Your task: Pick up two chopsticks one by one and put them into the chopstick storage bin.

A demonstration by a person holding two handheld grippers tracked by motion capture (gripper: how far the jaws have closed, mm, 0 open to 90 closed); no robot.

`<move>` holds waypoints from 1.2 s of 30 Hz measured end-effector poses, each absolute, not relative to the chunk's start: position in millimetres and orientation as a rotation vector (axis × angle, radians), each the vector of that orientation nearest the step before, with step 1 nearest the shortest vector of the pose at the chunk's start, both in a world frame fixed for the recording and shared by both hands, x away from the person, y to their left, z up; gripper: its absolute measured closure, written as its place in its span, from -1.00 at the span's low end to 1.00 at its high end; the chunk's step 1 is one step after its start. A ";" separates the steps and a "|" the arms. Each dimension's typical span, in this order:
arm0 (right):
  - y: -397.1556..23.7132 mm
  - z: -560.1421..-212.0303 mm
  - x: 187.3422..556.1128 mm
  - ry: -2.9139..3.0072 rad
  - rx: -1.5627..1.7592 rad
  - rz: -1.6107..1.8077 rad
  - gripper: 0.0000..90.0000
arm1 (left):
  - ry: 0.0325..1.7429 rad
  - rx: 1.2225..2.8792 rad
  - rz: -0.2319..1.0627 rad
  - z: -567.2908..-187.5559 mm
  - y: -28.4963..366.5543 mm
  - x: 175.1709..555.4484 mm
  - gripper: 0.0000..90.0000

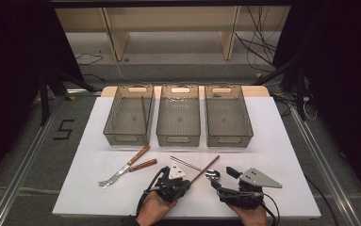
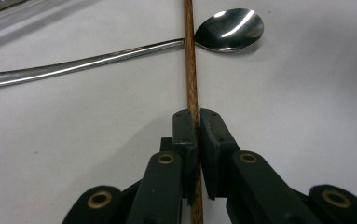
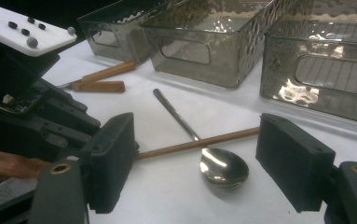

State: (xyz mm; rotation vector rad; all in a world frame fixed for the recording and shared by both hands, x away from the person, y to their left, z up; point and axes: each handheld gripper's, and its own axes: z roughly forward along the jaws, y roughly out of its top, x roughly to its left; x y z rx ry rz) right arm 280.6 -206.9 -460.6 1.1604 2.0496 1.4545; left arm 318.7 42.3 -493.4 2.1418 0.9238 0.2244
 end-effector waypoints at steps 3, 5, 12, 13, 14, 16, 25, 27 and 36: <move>-207.7 -460.5 280.8 2.046 1.165 1.455 -0.36 | 0.921 2.129 0.208 -490.8 44.4 320.1 0.89; -208.0 -460.5 281.0 2.046 1.163 1.457 -0.36 | 0.921 2.131 0.197 -489.8 46.0 321.5 0.89; -208.3 -460.5 280.9 2.047 1.163 1.454 -0.36 | 0.910 2.120 0.181 -484.4 51.8 323.8 0.90; -208.2 -460.5 280.8 2.047 1.163 1.455 -0.36 | 0.907 2.118 0.179 -483.5 53.2 324.4 0.90; -208.2 -460.4 280.7 2.048 1.164 1.453 -0.36 | 0.908 2.120 0.170 -482.7 54.1 324.7 0.90; -208.2 -460.4 280.6 2.049 1.163 1.452 -0.36 | 0.906 2.113 0.163 -480.7 55.9 325.0 0.90; -209.2 -460.0 280.7 2.043 1.163 1.453 -0.36 | 0.874 2.107 0.146 -462.1 66.8 324.9 0.90; -209.1 -459.9 280.6 2.043 1.163 1.452 -0.36 | 0.879 2.092 0.148 -456.4 71.3 326.2 0.89; -208.9 -460.1 281.3 2.044 1.160 1.454 -0.36 | 0.913 1.986 0.206 -423.2 104.7 337.4 0.90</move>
